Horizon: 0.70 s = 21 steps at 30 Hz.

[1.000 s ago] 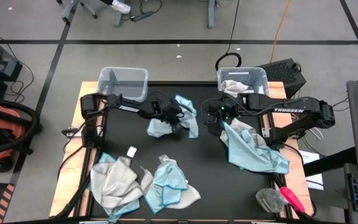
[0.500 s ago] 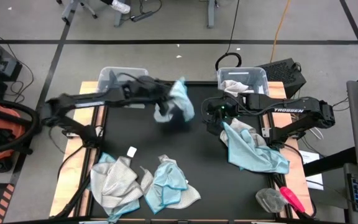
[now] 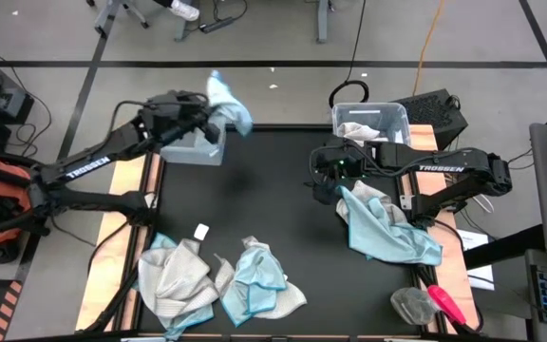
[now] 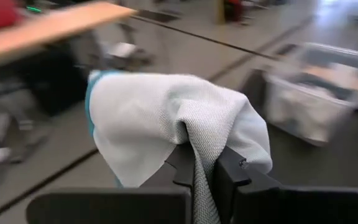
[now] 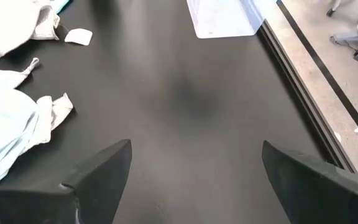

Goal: Sort microfiber towel by color & place in baskets
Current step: Put the blue towel into the left transparent bin

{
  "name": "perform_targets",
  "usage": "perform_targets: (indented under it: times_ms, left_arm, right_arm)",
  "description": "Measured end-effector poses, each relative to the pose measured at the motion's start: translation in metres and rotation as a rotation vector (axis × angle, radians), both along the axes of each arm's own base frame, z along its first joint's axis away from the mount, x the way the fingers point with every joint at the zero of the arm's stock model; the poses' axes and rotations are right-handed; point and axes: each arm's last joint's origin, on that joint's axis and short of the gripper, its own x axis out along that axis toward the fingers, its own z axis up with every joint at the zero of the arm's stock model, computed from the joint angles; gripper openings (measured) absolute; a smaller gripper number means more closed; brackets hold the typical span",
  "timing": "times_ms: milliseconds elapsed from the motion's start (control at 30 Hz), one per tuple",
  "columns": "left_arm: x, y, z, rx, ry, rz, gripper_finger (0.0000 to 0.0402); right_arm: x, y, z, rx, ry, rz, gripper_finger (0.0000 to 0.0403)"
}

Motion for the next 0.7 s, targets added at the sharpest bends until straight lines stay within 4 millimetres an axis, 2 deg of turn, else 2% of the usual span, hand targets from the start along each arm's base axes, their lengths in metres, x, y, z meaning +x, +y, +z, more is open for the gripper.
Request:
perform_targets:
  times_ms: [167, 467, 700]
  left_arm:
    - [-0.015, 0.014, 0.000, 0.042, 0.068, 0.139, 0.0020]
    - [-0.036, 0.041, -0.021, 0.004, 0.278, 0.277, 0.0019]
    - [-0.043, 0.039, -0.033, -0.111, 0.371, 0.205, 0.0019]
  right_arm:
    - [0.000, 0.000, 0.000, 0.006, -0.003, -0.005, 0.0352]
    - [0.000, 0.001, 0.000, 0.019, -0.007, -0.015, 0.0352]
    - [0.000, 0.001, 0.000, 0.019, -0.007, -0.015, 0.0352]
